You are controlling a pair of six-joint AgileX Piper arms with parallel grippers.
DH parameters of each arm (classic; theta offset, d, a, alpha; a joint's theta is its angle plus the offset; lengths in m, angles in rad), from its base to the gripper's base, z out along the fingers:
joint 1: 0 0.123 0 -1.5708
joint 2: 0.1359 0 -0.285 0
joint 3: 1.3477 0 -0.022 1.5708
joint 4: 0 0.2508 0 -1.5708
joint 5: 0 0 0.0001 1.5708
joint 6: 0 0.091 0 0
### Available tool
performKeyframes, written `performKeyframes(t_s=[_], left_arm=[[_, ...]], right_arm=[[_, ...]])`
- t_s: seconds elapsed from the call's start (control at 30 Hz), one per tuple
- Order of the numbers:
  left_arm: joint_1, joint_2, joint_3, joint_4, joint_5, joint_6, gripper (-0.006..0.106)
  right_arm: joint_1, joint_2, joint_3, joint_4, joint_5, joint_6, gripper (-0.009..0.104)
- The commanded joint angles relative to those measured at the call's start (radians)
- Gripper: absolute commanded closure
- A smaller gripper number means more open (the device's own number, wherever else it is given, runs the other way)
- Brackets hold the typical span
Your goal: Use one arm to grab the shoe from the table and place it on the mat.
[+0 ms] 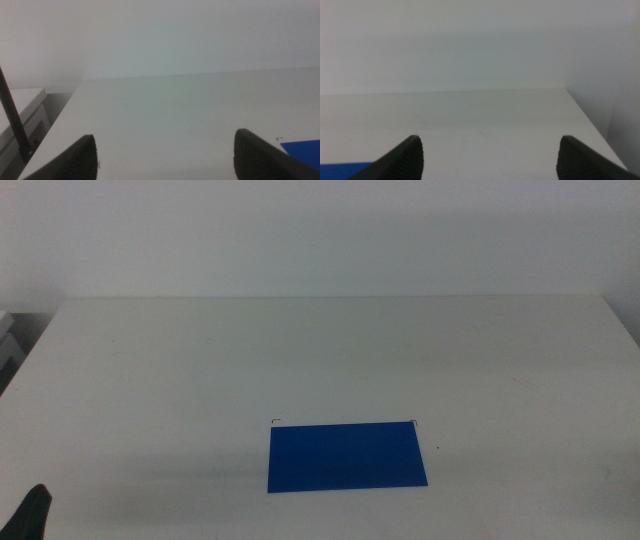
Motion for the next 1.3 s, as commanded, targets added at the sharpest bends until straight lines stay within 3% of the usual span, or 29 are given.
performKeyframes(t_s=[0.0, 0.33, 0.5, 0.63, 0.73, 0.93, 1.1, 1.27], left_arm=[[-0.004, -0.013, 0.007, -0.010, -0.082, -0.005, 0.007], [-0.004, -0.013, 0.007, -0.010, -0.082, -0.005, 0.007], [-0.004, -0.013, 0.007, -0.010, -0.082, -0.005, 0.007], [-0.004, -0.013, 0.007, -0.010, -0.082, -0.005, 0.007], [-0.004, -0.013, 0.007, -0.010, -0.082, -0.005, 0.007], [-0.004, -0.013, 0.007, -0.010, -0.082, -0.005, 0.007], [-0.004, -0.013, 0.007, -0.010, -0.082, -0.005, 0.007], [-0.004, -0.013, 0.007, -0.010, -0.082, -0.005, 0.007]], right_arm=[[0.000, -0.017, -0.031, -0.004, -0.051, -0.006, 0.019], [0.000, 0.291, -0.381, -0.008, 0.299, 0.010, 0.019], [0.000, 0.514, -0.570, -0.065, 0.542, 0.018, 0.019], [0.000, 0.696, -0.716, -0.068, 0.679, 0.056, 0.019], [0.000, 0.815, -0.800, -0.068, 0.731, 0.162, 0.019], [0.000, 1.056, -0.913, -0.102, 0.854, 0.541, 0.019], [0.000, 1.193, -0.926, -0.182, 0.833, 0.726, 0.019], [0.000, 1.249, -0.926, -0.174, 0.804, 0.935, 0.019]])
